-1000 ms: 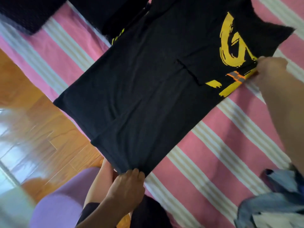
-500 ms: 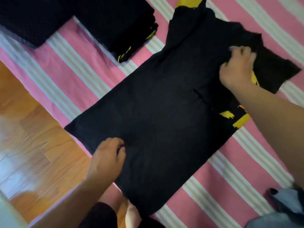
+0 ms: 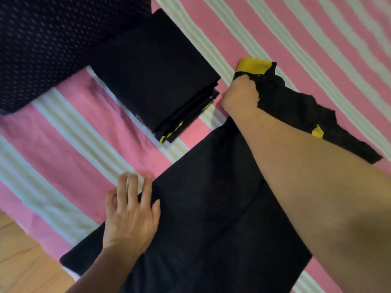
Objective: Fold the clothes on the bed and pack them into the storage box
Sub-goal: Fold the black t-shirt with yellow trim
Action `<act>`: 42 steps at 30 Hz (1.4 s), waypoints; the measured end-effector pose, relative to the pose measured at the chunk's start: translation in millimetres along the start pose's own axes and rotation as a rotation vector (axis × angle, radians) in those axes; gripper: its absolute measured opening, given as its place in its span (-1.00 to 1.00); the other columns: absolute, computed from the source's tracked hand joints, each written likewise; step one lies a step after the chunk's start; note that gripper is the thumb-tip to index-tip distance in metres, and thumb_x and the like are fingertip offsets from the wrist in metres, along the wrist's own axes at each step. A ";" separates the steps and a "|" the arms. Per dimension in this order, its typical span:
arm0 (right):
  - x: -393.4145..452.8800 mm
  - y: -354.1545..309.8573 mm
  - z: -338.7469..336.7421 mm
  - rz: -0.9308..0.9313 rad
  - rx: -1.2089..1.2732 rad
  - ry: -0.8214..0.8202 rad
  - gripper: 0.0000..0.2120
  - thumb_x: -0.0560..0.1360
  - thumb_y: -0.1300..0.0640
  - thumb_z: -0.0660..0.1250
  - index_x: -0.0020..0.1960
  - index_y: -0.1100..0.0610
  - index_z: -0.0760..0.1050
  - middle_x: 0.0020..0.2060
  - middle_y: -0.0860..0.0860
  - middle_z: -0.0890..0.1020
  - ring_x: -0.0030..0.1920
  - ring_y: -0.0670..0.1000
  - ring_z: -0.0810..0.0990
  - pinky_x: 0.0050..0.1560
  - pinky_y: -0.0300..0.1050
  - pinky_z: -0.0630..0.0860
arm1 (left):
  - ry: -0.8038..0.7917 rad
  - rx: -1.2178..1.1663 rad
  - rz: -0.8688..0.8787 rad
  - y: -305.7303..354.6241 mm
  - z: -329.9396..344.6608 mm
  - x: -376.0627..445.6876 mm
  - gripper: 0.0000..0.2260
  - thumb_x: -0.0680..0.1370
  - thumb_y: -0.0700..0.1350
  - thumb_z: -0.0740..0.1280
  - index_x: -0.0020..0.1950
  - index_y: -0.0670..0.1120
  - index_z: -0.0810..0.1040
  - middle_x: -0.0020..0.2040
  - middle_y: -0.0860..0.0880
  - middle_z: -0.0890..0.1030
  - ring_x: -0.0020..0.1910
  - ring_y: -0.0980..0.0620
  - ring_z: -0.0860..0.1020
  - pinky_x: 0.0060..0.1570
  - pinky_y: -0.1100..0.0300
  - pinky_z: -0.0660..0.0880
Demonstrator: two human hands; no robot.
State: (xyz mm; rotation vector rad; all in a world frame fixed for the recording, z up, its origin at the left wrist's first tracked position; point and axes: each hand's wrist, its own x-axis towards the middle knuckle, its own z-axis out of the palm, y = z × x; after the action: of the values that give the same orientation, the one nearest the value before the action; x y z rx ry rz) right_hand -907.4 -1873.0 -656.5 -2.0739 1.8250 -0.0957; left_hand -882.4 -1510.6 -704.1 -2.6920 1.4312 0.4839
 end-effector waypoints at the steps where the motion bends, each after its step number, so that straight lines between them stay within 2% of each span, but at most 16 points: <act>1: -5.3 9.6 -12.1 0.044 0.104 0.071 -0.61 0.59 0.20 0.25 0.38 0.28 0.34 0.29 0.19 0.46 0.25 0.17 0.50 0.20 -0.05 0.43 | -0.013 -0.016 0.002 -0.2 -2.3 -1.2 -0.41 0.60 0.10 0.05 0.54 -0.20 0.33 0.45 -0.34 0.29 0.50 -0.35 0.21 0.29 -0.27 0.24; 4: -41.2 70.3 -49.0 0.285 0.533 0.376 -0.64 0.52 0.24 0.25 0.32 0.16 0.48 0.14 0.07 0.56 0.07 0.02 0.57 0.13 -0.15 0.50 | -0.030 -0.045 0.023 -1.2 -7.1 -3.4 -0.42 0.60 0.10 0.05 0.51 -0.21 0.36 0.44 -0.34 0.29 0.50 -0.36 0.22 0.28 -0.28 0.26; 6: -82.5 122.3 -61.9 0.537 0.793 0.433 -0.71 0.51 0.30 0.26 0.22 0.14 0.51 -0.01 0.04 0.58 -0.06 -0.01 0.58 0.02 -0.14 0.57 | -0.025 -0.056 0.039 -2.6 -8.8 -4.2 -0.44 0.60 0.08 0.07 0.49 -0.23 0.38 0.43 -0.35 0.30 0.49 -0.37 0.23 0.27 -0.31 0.28; 8: -118.7 161.5 -65.5 0.798 1.049 0.255 -0.73 0.53 0.38 0.25 0.19 0.20 0.50 -0.05 0.07 0.59 -0.10 0.01 0.59 -0.12 -0.16 0.61 | 0.002 -0.058 0.048 -3.1 -8.7 -4.9 -0.47 0.61 0.05 0.09 0.47 -0.25 0.40 0.43 -0.36 0.31 0.49 -0.38 0.23 0.26 -0.33 0.28; 11: -129.2 186.2 -69.1 0.890 1.246 0.028 -0.72 0.55 0.35 0.32 0.26 0.26 0.51 0.09 0.13 0.66 0.06 0.08 0.66 -0.12 -0.13 0.67 | 0.027 -0.059 0.076 -2.0 -12.0 -6.2 -0.46 0.62 0.06 0.09 0.48 -0.25 0.37 0.42 -0.37 0.30 0.49 -0.38 0.21 0.26 -0.35 0.27; 15: -110.9 183.6 -64.3 1.018 1.230 -0.091 -0.85 0.56 0.22 0.40 0.12 0.18 0.53 -0.13 0.05 0.59 -0.32 -0.08 0.54 -0.45 -0.29 0.50 | 0.047 -0.087 0.119 -8.6 -18.9 -9.4 -0.44 0.59 0.09 0.12 0.48 -0.22 0.37 0.42 -0.35 0.31 0.48 -0.38 0.23 0.27 -0.37 0.30; 18: -91.6 156.9 -66.4 0.915 1.146 0.077 -0.69 0.49 0.19 0.48 0.20 0.13 0.51 -0.06 0.04 0.65 -0.34 -0.08 0.58 -0.38 -0.24 0.55 | 0.063 -0.123 0.099 -18.2 -27.3 -14.3 -0.51 0.57 0.08 0.26 0.42 -0.17 0.43 0.28 -0.29 0.41 0.25 -0.35 0.39 0.10 -0.35 0.41; 20: -75.0 125.3 -76.8 0.615 0.930 0.156 -0.42 0.41 0.11 0.55 0.36 0.09 0.42 0.19 0.08 0.62 0.04 0.07 0.65 0.01 0.02 0.66 | 0.057 -0.154 0.051 -26.3 -33.0 -18.7 -0.59 0.57 -0.01 0.42 0.35 -0.17 0.47 0.12 -0.25 0.48 0.07 -0.31 0.47 -0.05 -0.30 0.49; 22: -67.2 84.6 -94.4 0.315 0.767 0.078 -0.22 0.44 0.07 0.54 0.54 0.06 0.23 0.39 0.09 0.49 0.34 0.11 0.51 0.35 0.07 0.49 | 0.015 -0.183 0.053 -37.2 -35.1 -23.6 -0.59 0.49 -0.09 0.52 0.26 -0.19 0.51 0.00 -0.23 0.55 -0.04 -0.31 0.54 -0.14 -0.21 0.54; 25: -51.4 48.0 -113.7 0.104 0.695 0.051 -0.23 0.49 0.06 0.50 0.57 0.05 0.19 0.40 0.05 0.45 0.32 0.06 0.51 0.32 -0.06 0.49 | -0.027 -0.163 0.100 -48.0 -32.1 -35.8 -0.66 0.45 -0.17 0.55 0.15 -0.18 0.54 -0.09 -0.20 0.62 -0.16 -0.28 0.60 -0.22 -0.10 0.53; 28: -45.5 66.7 -113.3 0.195 0.760 0.077 -0.36 0.49 -0.02 0.47 0.48 0.06 0.32 0.30 0.03 0.48 0.16 0.07 0.60 0.16 0.01 0.61 | 0.001 -0.136 0.065 -48.2 -29.0 -46.3 -0.69 0.45 -0.17 0.54 0.13 -0.16 0.54 -0.11 -0.17 0.63 -0.16 -0.25 0.61 -0.24 -0.08 0.53; 30: -57.3 106.6 -103.8 0.327 0.866 0.134 -0.69 0.52 0.06 0.43 0.23 0.08 0.51 0.12 0.07 0.59 0.11 0.11 0.62 0.08 0.04 0.64 | 0.033 -0.124 0.041 -43.8 -29.2 -50.0 -0.72 0.49 -0.13 0.50 0.14 -0.13 0.53 -0.09 -0.15 0.63 -0.13 -0.23 0.61 -0.20 -0.10 0.55; 32: -86.2 156.6 -94.0 0.507 1.009 0.162 -0.92 0.56 0.16 0.38 0.04 0.09 0.51 0.06 0.11 0.61 0.07 0.11 0.64 -0.10 -0.06 0.66 | 0.042 -0.121 0.015 -41.3 -29.2 -54.0 -0.74 0.50 -0.13 0.48 0.13 -0.13 0.53 -0.09 -0.16 0.62 -0.13 -0.24 0.60 -0.17 -0.11 0.55; 36: -162.5 261.8 -89.0 0.842 1.197 0.193 -0.75 0.56 0.24 0.29 0.23 0.11 0.52 0.04 0.05 0.64 -0.07 0.01 0.65 -0.24 -0.08 0.65 | 0.016 -0.040 0.016 -38.1 -34.9 -66.7 -0.76 0.41 -0.23 0.51 0.01 -0.12 0.53 -0.21 -0.14 0.58 -0.27 -0.24 0.58 -0.28 -0.07 0.54; 39: -192.6 297.3 -90.0 0.908 1.292 0.021 -0.79 0.54 0.27 0.22 0.05 0.05 0.56 -0.13 0.00 0.62 -0.27 -0.07 0.60 -0.23 -0.14 0.56 | 0.041 0.051 0.103 -39.7 -38.2 -86.1 -0.91 0.46 -0.17 0.40 -0.06 -0.10 0.54 -0.27 -0.09 0.52 -0.35 -0.21 0.55 -0.37 -0.04 0.49; 42: -180.2 298.7 -97.8 0.964 1.410 -0.132 -0.88 0.62 0.09 0.27 0.09 0.05 0.56 -0.05 0.02 0.67 -0.11 0.01 0.66 -0.05 -0.06 0.57 | 0.036 0.070 0.082 -48.4 -38.3 -94.3 -0.98 0.53 -0.12 0.34 -0.07 -0.01 0.51 -0.25 -0.01 0.50 -0.36 -0.17 0.55 -0.36 -0.05 0.51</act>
State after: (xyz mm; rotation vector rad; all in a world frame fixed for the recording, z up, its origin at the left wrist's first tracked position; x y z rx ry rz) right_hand -1246.1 -1747.6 -626.7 -0.2115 1.6147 -0.6933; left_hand -882.6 -1415.1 -644.3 -2.6094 1.5428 0.3845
